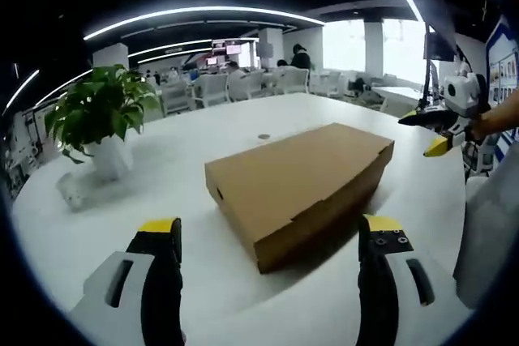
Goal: Operate the shoe box by opening the lid, removing the specified soft item, and placing it in the target area until the item is outside and the box remains undamaged.
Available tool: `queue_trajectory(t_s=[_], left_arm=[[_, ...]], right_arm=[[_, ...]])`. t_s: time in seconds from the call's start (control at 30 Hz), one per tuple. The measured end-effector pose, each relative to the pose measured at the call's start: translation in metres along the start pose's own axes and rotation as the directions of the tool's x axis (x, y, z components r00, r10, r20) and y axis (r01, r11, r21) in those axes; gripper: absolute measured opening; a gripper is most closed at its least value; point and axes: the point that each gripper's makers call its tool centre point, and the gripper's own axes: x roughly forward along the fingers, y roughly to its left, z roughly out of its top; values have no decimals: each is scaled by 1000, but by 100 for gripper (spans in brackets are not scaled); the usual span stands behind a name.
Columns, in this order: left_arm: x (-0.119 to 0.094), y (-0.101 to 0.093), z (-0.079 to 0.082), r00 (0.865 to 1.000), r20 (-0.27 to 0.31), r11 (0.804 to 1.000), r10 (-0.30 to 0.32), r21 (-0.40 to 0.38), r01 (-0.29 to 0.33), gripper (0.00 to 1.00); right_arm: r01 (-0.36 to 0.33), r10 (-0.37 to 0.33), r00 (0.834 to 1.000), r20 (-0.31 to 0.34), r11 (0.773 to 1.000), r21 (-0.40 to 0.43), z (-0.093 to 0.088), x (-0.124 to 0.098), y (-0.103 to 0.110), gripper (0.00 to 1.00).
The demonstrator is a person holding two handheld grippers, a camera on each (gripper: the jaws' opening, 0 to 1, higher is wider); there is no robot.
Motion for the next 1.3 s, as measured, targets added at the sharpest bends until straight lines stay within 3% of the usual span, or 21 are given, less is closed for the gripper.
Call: queue_trajectory(t_s=[0.7, 1.3], left_arm=[[20, -3, -7, 999, -29, 1000, -26, -1, 26, 82], [35, -7, -15, 998, -51, 999, -45, 14, 45, 75]], right_arm=[[-14, 14, 1000, -14, 1000, 27, -8, 30, -7, 63], [-37, 38, 998, -43, 999, 34, -15, 46, -9, 57]])
